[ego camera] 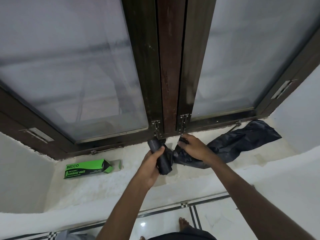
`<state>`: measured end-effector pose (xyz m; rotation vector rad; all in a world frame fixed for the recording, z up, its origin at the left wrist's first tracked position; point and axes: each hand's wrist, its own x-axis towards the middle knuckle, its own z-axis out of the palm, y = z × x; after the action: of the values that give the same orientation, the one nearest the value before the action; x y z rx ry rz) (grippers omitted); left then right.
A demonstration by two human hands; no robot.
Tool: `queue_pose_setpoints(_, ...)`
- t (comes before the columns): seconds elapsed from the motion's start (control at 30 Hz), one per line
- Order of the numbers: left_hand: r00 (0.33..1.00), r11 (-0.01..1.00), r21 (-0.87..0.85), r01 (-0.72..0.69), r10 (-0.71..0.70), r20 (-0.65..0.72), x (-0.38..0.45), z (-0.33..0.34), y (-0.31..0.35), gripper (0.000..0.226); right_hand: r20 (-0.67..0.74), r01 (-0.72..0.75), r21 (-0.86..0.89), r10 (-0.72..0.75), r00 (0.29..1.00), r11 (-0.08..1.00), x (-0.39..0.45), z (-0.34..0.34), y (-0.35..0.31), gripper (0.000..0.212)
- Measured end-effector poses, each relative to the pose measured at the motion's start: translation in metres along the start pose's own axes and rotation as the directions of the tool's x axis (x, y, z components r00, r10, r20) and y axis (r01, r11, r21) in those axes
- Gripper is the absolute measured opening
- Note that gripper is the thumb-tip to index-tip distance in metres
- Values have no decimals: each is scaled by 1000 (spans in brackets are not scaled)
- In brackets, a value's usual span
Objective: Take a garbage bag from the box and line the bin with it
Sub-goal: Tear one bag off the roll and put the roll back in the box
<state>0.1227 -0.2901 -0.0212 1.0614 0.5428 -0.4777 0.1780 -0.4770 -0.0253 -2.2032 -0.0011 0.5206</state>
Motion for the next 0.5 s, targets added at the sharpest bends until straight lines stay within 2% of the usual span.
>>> queue_pose_setpoints(0.1,999,999,-32,9,-11,-42,2,-5,6,39,103,-68,259,42,994,963,-8,-8,-7,21)
queue_pose_setpoints(0.17,999,1000,-27,-2,1,-51,1,-6,9,38,178,-79,320,22,984,944,-12,-9,-9,27)
queue_pose_setpoints(0.27,999,1000,6,-26,26,-46,-1,-4,11,38,200,-3,233,-45,979,973,-12,-6,-7,28)
queue_pose_setpoints(0.4,997,997,55,-50,52,-53,-4,-3,10,36,121,15,226,-44,992,974,-8,-2,-4,6)
queue_pose_setpoints(0.5,997,995,79,-62,66,-48,-6,1,6,39,45,18,158,-25,999,987,-4,3,-4,15)
